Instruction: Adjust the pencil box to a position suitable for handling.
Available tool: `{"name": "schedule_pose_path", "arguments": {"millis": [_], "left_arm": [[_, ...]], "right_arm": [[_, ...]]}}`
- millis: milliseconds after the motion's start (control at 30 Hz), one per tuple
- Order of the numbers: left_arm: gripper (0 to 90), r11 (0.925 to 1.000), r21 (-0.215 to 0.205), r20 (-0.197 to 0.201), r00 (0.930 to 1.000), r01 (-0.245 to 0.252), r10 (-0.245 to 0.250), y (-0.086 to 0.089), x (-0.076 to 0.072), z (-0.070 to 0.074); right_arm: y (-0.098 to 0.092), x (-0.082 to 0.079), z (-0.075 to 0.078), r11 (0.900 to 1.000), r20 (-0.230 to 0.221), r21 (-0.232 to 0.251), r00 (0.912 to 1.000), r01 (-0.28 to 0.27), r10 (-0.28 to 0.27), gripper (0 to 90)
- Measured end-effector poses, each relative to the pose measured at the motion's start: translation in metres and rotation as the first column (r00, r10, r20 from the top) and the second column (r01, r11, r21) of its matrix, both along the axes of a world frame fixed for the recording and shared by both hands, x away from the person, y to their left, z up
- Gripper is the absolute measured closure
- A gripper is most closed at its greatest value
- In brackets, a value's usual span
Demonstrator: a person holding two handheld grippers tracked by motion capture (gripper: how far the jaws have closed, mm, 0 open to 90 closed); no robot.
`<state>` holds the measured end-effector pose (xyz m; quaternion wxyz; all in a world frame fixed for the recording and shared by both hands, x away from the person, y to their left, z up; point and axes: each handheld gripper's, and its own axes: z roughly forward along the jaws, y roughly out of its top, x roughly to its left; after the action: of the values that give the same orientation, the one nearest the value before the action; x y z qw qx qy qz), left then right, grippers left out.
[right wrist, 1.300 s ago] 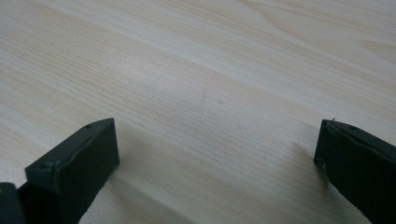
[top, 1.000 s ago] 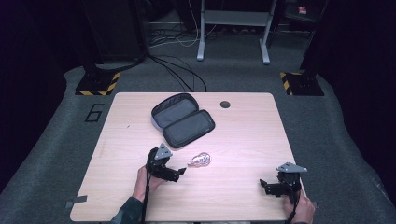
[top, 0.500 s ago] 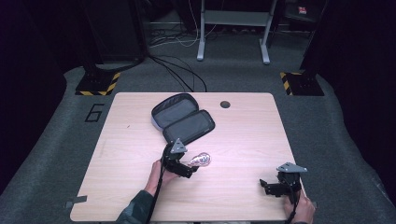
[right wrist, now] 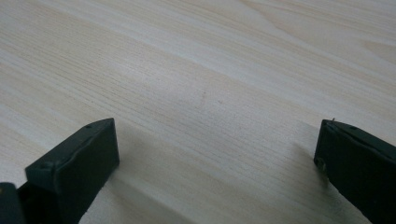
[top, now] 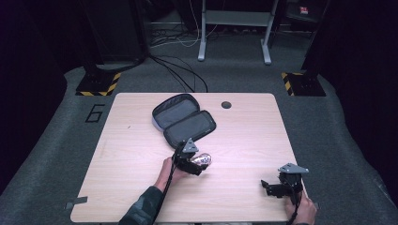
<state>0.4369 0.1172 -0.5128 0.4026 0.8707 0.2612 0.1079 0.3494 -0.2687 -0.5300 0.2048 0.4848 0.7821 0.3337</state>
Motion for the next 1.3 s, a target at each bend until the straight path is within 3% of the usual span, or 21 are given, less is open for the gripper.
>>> {"name": "schedule_pose_path", "arguments": {"millis": [300, 467, 667, 900, 1300], "left_arm": [[37.7, 0.999, 0.042, -0.022, 0.9997, 0.016, -0.015, -0.005, 0.002, -0.008], [48.8, 0.9984, 0.056, 0.001, 1.0, 0.006, -0.006, -0.006, 0.001, -0.007], [49.7, 0.9984, 0.056, -0.002, 1.0, 0.004, -0.004, -0.005, 0.001, -0.006], [49.9, 0.9997, 0.014, 0.011, 0.9998, -0.017, 0.017, -0.002, -0.004, -0.002], [49.9, 0.9984, -0.023, 0.052, 0.9972, -0.052, 0.053, 0.017, -0.025, 0.022]], "right_arm": [[0.0, 0.0, 0.0, 1.0, 0.002, -0.002, 1.0, -0.002, 0.002, 0.0], [0.0, 0.0, 0.0, 1.0, 0.002, -0.002, 1.0, -0.002, 0.002, 0.0], [0.0, 0.0, 0.0, 1.0, 0.002, -0.002, 1.0, -0.003, 0.003, 0.0], [0.0, 0.0, 0.0, 1.0, 0.0, 0.001, 1.0, 0.001, -0.001, 0.0], [0.0, 0.0, 0.0, 1.0, 0.0, 0.0, 1.0, 0.0, 0.0, 0.0]]}}
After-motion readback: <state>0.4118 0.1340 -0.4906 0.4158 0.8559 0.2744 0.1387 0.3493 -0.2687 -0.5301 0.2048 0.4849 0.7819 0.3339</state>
